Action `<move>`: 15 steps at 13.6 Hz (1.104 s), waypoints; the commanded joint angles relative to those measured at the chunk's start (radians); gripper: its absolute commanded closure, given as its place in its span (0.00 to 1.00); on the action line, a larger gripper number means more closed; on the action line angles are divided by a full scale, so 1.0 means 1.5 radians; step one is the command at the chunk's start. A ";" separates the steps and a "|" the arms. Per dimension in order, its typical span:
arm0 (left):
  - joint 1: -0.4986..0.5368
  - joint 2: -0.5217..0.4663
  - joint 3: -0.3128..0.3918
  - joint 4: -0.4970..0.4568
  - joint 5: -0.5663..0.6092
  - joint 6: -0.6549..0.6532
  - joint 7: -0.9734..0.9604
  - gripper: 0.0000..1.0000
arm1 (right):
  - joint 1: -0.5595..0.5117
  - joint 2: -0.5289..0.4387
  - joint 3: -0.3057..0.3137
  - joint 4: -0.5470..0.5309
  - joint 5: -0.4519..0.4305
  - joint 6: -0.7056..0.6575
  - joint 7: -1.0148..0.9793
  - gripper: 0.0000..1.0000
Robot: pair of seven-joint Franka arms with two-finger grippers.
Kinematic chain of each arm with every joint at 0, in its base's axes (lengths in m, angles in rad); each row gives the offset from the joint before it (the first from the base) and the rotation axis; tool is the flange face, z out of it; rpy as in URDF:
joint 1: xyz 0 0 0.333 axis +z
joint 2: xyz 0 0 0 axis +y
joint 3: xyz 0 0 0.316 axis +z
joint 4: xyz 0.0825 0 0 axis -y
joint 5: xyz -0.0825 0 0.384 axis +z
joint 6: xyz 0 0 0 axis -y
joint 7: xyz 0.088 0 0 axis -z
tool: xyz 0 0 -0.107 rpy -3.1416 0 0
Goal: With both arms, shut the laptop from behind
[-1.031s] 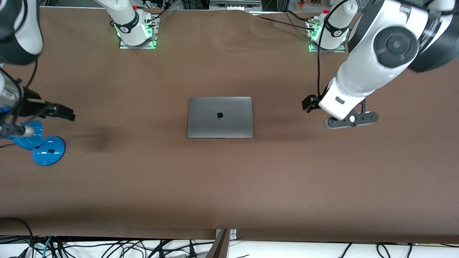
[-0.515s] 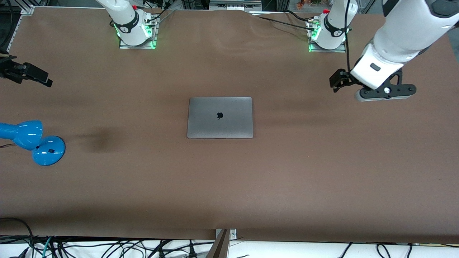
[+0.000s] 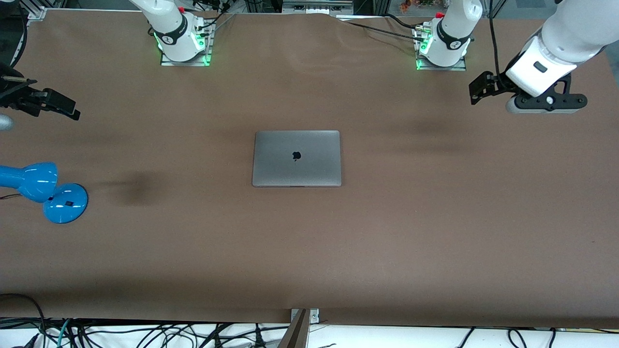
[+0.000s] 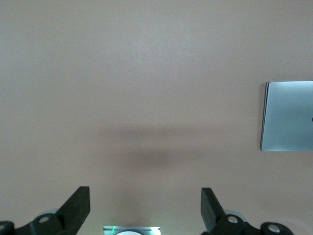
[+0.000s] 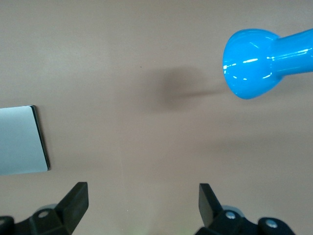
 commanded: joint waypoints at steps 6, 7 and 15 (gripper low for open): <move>-0.013 -0.015 0.045 0.021 -0.003 -0.031 0.059 0.00 | -0.005 -0.005 0.009 -0.003 -0.008 0.004 -0.004 0.00; -0.014 -0.015 0.044 0.022 -0.004 -0.032 0.059 0.00 | -0.006 -0.004 0.009 -0.003 -0.008 0.003 -0.006 0.00; -0.014 -0.015 0.043 0.021 -0.003 -0.032 0.058 0.00 | -0.005 -0.002 0.009 -0.001 -0.008 0.000 -0.004 0.00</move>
